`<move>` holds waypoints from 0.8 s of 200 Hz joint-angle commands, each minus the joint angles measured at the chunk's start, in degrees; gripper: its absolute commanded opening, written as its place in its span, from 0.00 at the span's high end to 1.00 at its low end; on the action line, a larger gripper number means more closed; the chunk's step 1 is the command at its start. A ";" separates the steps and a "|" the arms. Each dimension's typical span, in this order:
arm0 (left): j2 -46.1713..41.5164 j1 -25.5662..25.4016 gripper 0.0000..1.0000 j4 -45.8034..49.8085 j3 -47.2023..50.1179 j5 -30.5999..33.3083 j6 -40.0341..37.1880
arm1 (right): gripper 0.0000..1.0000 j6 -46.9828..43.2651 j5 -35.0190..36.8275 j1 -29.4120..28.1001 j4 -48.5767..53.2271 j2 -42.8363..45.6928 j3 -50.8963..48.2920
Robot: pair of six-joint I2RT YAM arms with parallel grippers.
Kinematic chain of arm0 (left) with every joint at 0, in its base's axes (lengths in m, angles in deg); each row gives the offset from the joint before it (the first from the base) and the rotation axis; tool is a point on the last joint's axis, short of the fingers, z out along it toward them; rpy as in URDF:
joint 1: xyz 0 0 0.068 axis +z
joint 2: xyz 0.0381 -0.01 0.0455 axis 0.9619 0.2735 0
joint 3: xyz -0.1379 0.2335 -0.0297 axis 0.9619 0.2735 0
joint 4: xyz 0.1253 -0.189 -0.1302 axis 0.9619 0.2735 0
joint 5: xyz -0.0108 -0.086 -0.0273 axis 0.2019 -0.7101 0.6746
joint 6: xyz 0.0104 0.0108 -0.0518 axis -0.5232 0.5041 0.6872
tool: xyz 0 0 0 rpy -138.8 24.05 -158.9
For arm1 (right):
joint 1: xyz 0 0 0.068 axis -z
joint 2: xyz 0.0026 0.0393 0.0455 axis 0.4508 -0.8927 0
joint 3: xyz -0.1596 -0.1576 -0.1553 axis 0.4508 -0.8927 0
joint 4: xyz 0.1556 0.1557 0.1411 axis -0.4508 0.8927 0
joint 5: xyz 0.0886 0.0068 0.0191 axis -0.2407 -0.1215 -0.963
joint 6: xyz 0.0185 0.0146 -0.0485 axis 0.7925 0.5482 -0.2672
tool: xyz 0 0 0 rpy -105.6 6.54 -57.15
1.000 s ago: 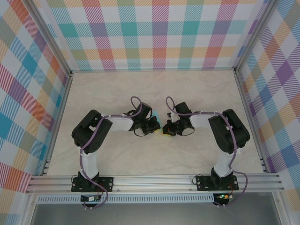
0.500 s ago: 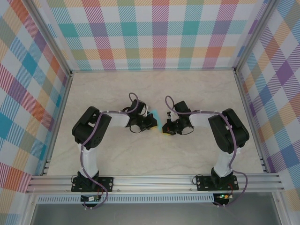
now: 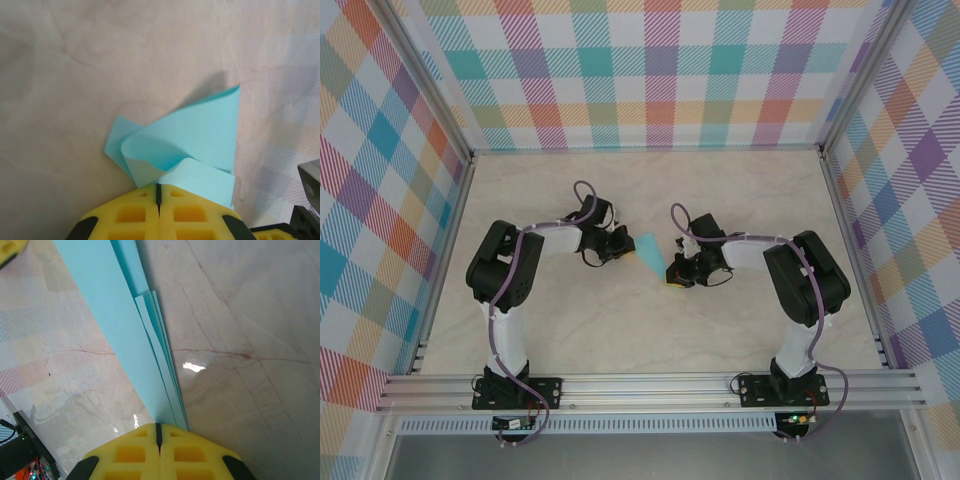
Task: Fold a paper plane with a square sheet of paper (pick it up from the middle)
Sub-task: Fold the wing for the fifth time at the center of the table.
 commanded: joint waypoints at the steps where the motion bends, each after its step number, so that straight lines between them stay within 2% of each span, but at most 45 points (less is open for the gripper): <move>1: 2.47 3.83 0.95 2.93 -1.95 9.58 -2.78 | 1.00 -0.71 12.09 0.63 9.86 -4.32 -3.00; 65: 2.19 7.01 0.96 6.97 -6.13 12.45 -6.21 | 1.00 -0.73 11.66 0.63 9.99 -4.55 -2.74; 99: -3.36 6.98 0.95 5.67 -4.60 8.51 -5.62 | 1.00 -0.59 11.05 0.63 10.17 -4.40 -2.48; 126: -9.43 4.19 0.94 -1.57 1.14 3.52 -1.43 | 1.00 -0.49 10.80 0.63 10.26 -4.37 -2.39; 160: -11.42 -3.44 0.95 -7.07 5.43 1.81 1.35 | 1.00 -0.27 10.69 0.63 10.27 -4.59 -2.44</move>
